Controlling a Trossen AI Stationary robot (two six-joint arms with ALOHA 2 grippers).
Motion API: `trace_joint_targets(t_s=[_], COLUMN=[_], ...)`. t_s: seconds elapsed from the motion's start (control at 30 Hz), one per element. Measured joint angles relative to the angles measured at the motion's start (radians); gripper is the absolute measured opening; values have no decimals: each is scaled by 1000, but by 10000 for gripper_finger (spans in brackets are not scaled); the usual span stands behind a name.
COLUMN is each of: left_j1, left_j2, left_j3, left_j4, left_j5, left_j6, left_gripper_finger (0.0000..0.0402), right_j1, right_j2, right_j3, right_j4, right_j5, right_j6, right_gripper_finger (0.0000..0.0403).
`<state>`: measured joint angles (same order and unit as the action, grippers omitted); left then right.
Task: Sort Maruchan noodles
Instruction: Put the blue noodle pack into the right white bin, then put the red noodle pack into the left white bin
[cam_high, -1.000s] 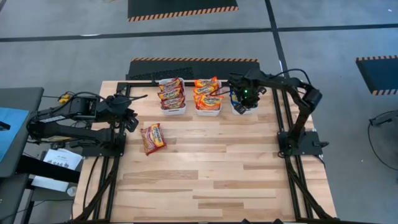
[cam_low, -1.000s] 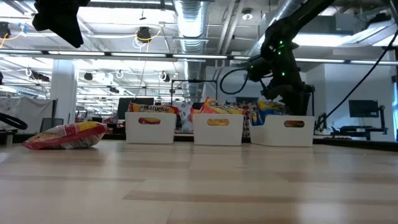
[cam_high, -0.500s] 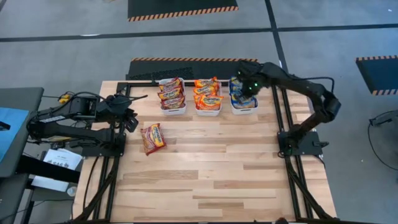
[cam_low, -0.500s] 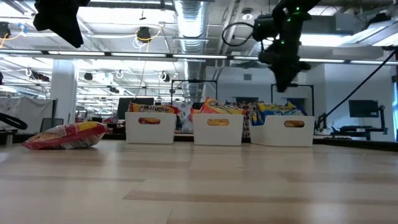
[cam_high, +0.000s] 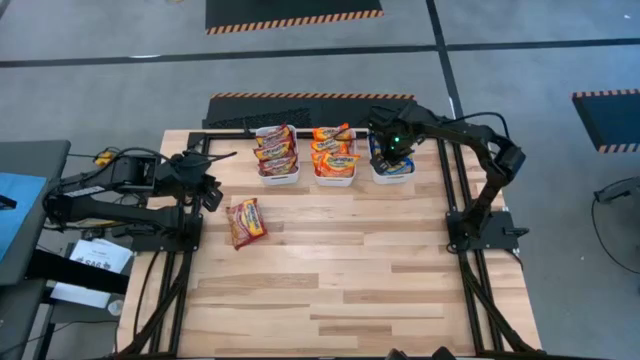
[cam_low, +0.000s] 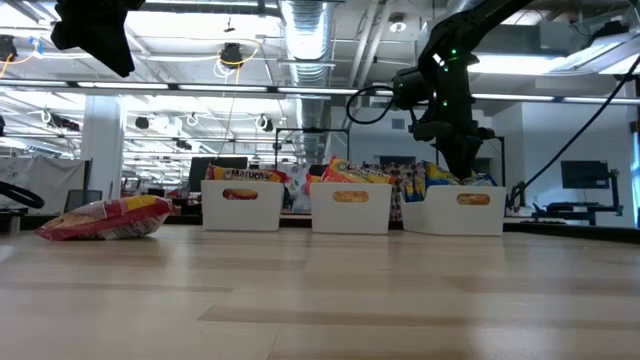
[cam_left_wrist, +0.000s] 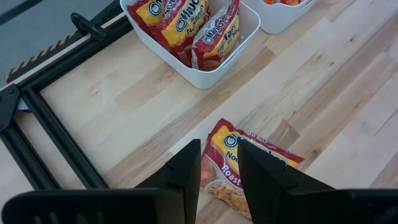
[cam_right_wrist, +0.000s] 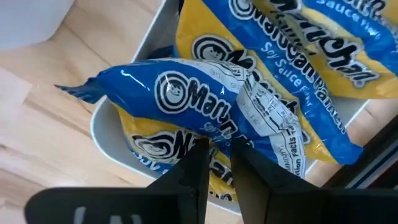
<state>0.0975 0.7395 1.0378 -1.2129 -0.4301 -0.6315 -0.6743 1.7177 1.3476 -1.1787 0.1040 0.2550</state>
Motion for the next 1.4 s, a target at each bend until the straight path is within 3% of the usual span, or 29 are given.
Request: trace_joint_targets(t_s=[0.27, 0.8, 1.03, 1.23, 1.4], left_j1=[0, 0, 0, 5, 50], left_j2=[0, 14, 78, 187, 282], left_j3=[0, 0, 1, 1, 1], left_j4=[0, -10, -68, 23, 127], left_j5=[0, 9, 70, 23, 243], left_j6=[-1, 35, 115, 388, 693], left_gripper_finger=[91, 92, 128, 168, 174], right_j1=[5, 64, 153, 241, 310], right_j2=[-21, -243, -312, -308, -268], right_j3=[1, 185, 200, 200, 200], right_j4=[15, -15, -3, -3, -3], right_j5=[3, -1, 0, 0, 0], right_j6=[-26, 81, 166, 193, 229], right_gripper_finger=[93, 93, 93, 93, 93])
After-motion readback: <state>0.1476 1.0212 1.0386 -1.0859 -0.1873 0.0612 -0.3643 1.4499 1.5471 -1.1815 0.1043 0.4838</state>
